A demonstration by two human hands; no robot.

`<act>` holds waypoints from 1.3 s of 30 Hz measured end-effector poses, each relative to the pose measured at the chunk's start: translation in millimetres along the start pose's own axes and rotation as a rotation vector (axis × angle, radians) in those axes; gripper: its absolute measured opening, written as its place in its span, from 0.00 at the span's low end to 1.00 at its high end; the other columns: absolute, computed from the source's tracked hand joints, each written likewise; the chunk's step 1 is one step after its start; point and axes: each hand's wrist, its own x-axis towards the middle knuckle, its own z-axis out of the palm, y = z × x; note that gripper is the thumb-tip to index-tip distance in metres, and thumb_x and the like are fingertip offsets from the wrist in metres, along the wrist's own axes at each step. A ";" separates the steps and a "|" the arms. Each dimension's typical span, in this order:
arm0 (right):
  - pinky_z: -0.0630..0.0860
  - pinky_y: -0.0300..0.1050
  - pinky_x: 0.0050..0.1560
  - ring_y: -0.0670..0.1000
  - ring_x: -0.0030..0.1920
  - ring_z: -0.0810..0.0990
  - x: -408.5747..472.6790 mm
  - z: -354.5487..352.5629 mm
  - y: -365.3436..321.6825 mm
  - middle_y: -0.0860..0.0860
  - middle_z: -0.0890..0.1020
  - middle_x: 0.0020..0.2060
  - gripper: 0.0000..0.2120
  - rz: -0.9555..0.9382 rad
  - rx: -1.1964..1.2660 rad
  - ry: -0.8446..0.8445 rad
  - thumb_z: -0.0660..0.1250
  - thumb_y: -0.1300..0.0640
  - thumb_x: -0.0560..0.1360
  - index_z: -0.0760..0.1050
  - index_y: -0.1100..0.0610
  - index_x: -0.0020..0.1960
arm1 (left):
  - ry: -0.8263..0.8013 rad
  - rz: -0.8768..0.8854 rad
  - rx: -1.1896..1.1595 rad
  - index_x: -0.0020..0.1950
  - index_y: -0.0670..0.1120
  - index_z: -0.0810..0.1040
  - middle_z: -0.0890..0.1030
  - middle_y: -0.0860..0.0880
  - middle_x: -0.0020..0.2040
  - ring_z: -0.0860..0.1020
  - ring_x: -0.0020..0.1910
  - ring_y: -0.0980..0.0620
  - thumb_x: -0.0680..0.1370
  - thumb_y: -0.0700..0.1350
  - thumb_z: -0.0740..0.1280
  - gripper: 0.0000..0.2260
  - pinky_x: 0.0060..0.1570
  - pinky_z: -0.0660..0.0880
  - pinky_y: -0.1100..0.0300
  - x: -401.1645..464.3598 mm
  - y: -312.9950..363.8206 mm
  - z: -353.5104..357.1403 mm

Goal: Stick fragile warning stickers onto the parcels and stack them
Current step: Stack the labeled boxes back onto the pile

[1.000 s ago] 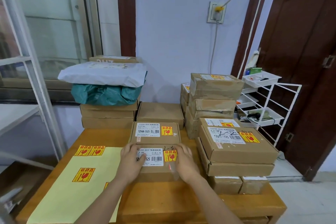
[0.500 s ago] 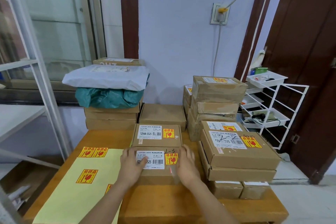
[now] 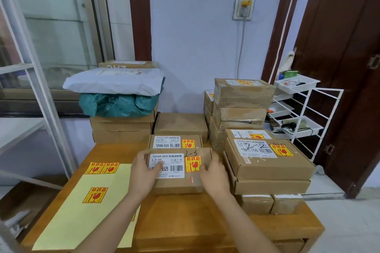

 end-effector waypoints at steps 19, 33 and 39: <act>0.59 0.52 0.72 0.55 0.75 0.59 68.9 37.4 -11.1 0.54 0.62 0.75 0.28 0.171 0.437 0.013 0.56 0.49 0.82 0.51 0.55 0.78 | -0.124 -0.316 -0.285 0.77 0.48 0.57 0.68 0.46 0.72 0.70 0.67 0.44 0.78 0.49 0.66 0.30 0.66 0.69 0.46 78.0 -3.0 8.3; 0.68 0.44 0.62 0.53 0.66 0.72 35.1 12.9 -31.8 0.52 0.75 0.66 0.23 0.103 0.531 0.048 0.54 0.49 0.82 0.61 0.55 0.75 | -0.004 -0.344 -0.520 0.76 0.44 0.59 0.70 0.45 0.67 0.70 0.60 0.48 0.80 0.50 0.62 0.26 0.58 0.67 0.55 40.5 25.0 -6.6; 0.67 0.42 0.59 0.53 0.66 0.72 8.1 -24.2 -64.3 0.50 0.76 0.64 0.21 -0.045 0.459 0.149 0.56 0.49 0.82 0.63 0.54 0.73 | 0.040 -0.280 -0.573 0.65 0.47 0.71 0.77 0.49 0.53 0.74 0.45 0.56 0.81 0.47 0.61 0.13 0.40 0.71 0.61 25.8 57.1 -24.7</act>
